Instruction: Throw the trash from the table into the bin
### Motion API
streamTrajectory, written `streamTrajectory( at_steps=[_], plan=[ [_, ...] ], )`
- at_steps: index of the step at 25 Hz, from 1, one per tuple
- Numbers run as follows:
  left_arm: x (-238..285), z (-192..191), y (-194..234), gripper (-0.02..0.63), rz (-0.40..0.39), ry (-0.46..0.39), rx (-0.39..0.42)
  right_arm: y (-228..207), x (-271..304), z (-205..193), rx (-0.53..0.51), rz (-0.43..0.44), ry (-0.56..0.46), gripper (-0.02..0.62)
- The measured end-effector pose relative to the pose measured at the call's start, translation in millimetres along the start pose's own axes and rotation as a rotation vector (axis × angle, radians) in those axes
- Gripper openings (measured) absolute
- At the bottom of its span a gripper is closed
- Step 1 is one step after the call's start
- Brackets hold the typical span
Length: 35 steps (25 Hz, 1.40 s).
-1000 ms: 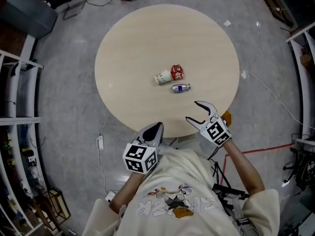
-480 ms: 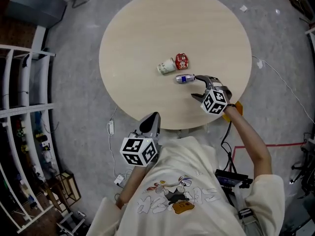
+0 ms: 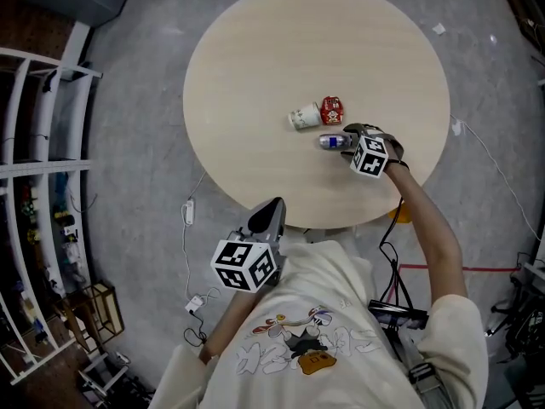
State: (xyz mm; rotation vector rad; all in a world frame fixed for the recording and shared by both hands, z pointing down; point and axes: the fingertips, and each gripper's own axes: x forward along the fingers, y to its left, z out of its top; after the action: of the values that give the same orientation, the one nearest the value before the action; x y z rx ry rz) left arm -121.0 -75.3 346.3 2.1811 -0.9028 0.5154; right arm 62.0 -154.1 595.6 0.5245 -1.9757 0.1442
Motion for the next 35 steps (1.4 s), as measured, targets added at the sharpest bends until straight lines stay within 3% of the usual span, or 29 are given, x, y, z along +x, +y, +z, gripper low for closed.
streamTrajectory(
  at_steps=[3,8,20,28,32,35],
  plan=[
    [-3.1,5.9,5.3,0.005,-0.008,-0.013,0.003,0.2,4.1,1.7,-0.034,0.012,0.031,0.286],
    [-4.1,12.4,16.2,0.003,-0.017,-0.025,-0.014,1.1,8.8,3.2,-0.086,0.017,0.067,0.178],
    [-15.4,22.8,37.7,0.003,-0.077,-0.049,-0.027,14.4,3.7,14.9,-0.015,-0.022,0.117,0.17],
    [-24.2,31.7,60.8,0.004,-0.15,-0.055,-0.01,25.6,-17.6,47.7,0.143,-0.11,0.072,0.17],
    [-27.0,27.4,68.2,0.003,-0.238,-0.004,-0.034,41.4,-23.8,56.3,0.276,-0.136,0.053,0.17],
    [-22.2,27.0,71.3,0.003,-0.306,0.021,-0.018,49.6,-26.3,63.8,0.32,-0.165,0.048,0.17]
  ],
)
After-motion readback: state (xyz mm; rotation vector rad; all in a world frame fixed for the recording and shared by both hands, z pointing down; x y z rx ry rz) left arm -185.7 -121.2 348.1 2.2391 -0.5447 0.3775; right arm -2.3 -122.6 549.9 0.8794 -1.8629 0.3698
